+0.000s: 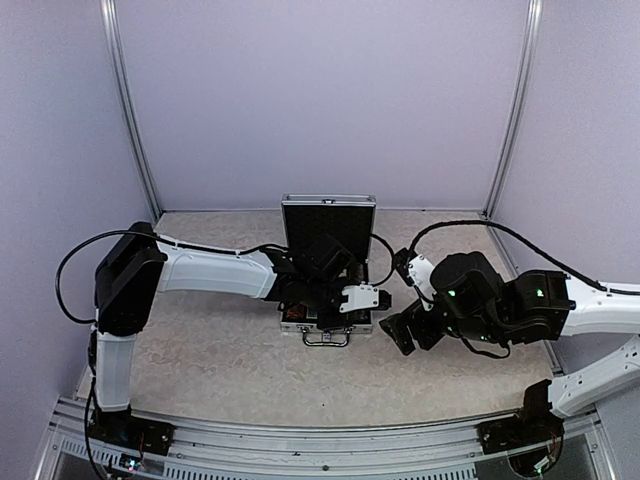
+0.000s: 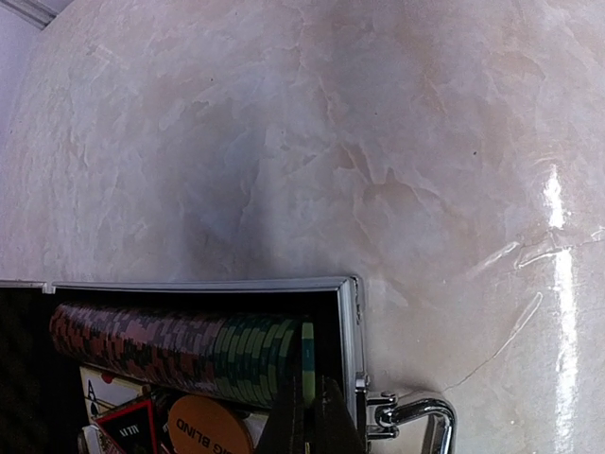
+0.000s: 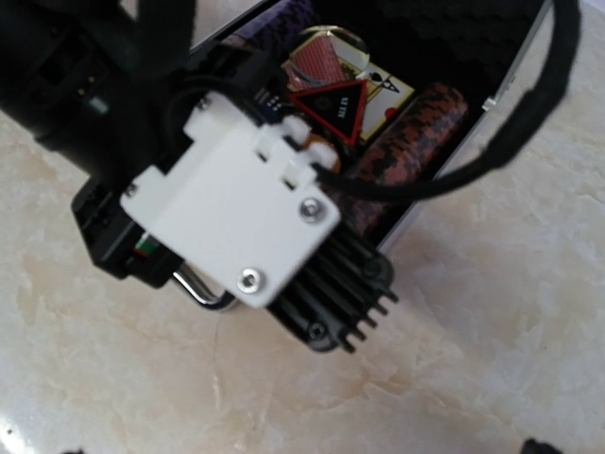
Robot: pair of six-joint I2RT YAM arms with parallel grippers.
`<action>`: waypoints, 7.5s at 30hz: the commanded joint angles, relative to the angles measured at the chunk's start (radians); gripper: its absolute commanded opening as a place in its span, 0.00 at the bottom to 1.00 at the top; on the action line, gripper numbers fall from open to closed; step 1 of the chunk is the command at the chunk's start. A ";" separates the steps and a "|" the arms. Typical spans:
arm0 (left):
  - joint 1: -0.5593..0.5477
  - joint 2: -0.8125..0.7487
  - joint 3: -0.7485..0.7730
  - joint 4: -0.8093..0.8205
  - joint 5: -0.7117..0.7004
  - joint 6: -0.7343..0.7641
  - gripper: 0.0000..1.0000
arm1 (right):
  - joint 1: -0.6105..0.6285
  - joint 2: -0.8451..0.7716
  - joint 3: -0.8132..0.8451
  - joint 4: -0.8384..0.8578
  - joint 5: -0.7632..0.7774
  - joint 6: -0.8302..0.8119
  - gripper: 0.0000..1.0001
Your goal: Pack up texas hold em set
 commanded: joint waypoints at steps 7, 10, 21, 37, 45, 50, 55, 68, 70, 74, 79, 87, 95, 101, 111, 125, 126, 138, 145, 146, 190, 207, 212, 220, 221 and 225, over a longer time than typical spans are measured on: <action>-0.009 0.026 0.032 0.040 -0.070 -0.029 0.39 | -0.010 -0.002 0.014 0.005 -0.009 -0.018 1.00; -0.008 0.027 0.032 0.047 -0.089 -0.032 0.41 | -0.009 0.001 0.015 0.007 -0.011 -0.019 1.00; -0.010 0.018 0.035 0.063 -0.132 -0.050 0.43 | -0.010 -0.005 0.016 0.006 -0.012 -0.019 1.00; -0.021 0.016 0.028 0.069 -0.160 -0.081 0.43 | -0.010 -0.005 0.013 0.009 -0.015 -0.022 1.00; 0.024 -0.081 0.008 0.121 -0.095 -0.146 0.44 | -0.010 0.000 0.013 0.019 -0.017 -0.025 1.00; 0.022 -0.062 0.017 0.108 -0.103 -0.147 0.44 | -0.010 0.007 0.013 0.019 -0.018 -0.028 1.00; 0.002 -0.006 0.059 0.033 -0.096 -0.136 0.44 | -0.010 0.007 0.011 0.019 -0.020 -0.031 1.00; -0.004 0.104 0.096 -0.008 -0.109 -0.155 0.44 | -0.010 0.006 0.022 0.010 -0.024 -0.035 1.00; -0.004 0.107 0.096 -0.006 -0.103 -0.161 0.44 | -0.011 0.003 0.022 0.009 -0.024 -0.033 1.00; 0.001 0.073 0.090 0.009 -0.050 -0.179 0.44 | -0.011 0.006 0.025 0.008 -0.027 -0.033 1.00; 0.010 -0.006 0.061 0.053 -0.008 -0.250 0.47 | -0.011 0.015 0.032 0.014 0.002 -0.028 1.00; 0.006 -0.214 -0.092 0.132 -0.052 -0.433 0.59 | -0.047 0.027 0.023 0.062 0.010 -0.038 1.00; 0.099 -0.474 -0.220 0.158 -0.158 -0.672 0.90 | -0.250 0.044 0.047 0.176 -0.089 -0.011 1.00; 0.334 -0.640 -0.282 0.312 -0.022 -0.927 0.99 | -0.468 0.113 0.120 0.325 -0.324 0.044 1.00; 0.560 -0.416 0.014 0.372 0.120 -1.025 0.99 | -0.606 0.365 0.075 0.605 -0.774 0.267 0.75; 0.584 -0.066 0.207 0.469 0.470 -1.039 0.78 | -0.678 0.575 -0.194 1.156 -1.174 0.585 0.02; 0.582 -0.059 0.218 0.456 0.482 -1.023 0.76 | -0.683 0.600 -0.200 1.190 -1.192 0.605 0.02; 0.540 -0.020 0.249 0.252 0.522 -0.894 0.56 | -0.699 0.822 -0.213 1.465 -1.282 0.761 0.00; 0.525 -0.046 0.188 0.221 0.503 -0.875 0.49 | -0.710 0.846 -0.236 1.493 -1.271 0.775 0.00; 0.524 -0.052 0.176 0.224 0.503 -0.876 0.49 | -0.710 0.846 -0.242 1.488 -1.267 0.771 0.00; 0.291 -0.462 -0.389 0.432 0.277 -1.064 0.76 | -0.732 0.621 -0.395 1.200 -1.096 0.588 0.04; 0.252 -0.216 -0.418 0.582 0.431 -1.166 0.64 | -0.454 0.295 -0.223 0.717 -0.755 0.130 0.16; 0.238 -0.171 -0.435 0.590 0.432 -1.187 0.54 | -0.335 0.458 -0.143 0.727 -0.689 0.133 0.18; 0.237 -0.103 -0.519 0.682 0.476 -1.264 0.47 | -0.280 0.642 0.002 0.669 -0.636 0.172 0.20; 0.237 -0.098 -0.526 0.688 0.479 -1.267 0.47 | -0.275 0.655 0.012 0.658 -0.630 0.179 0.21; 0.237 -0.099 -0.558 0.722 0.484 -1.282 0.47 | -0.260 0.687 0.029 0.650 -0.639 0.195 0.23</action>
